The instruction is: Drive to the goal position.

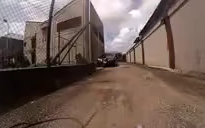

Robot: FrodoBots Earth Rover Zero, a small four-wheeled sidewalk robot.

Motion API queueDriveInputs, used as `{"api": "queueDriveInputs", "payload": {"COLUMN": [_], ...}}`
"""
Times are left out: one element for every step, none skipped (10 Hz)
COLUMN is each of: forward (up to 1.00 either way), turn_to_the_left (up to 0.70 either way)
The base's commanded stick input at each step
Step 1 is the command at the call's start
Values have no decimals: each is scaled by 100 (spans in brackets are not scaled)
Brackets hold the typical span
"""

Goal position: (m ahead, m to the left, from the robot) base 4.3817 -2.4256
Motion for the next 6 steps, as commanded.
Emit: {"api": "queueDriveInputs", "payload": {"forward": [0, 0, 0, 0, 0, 0], "turn_to_the_left": [-50, -50, -50, 0, 0, 0]}}
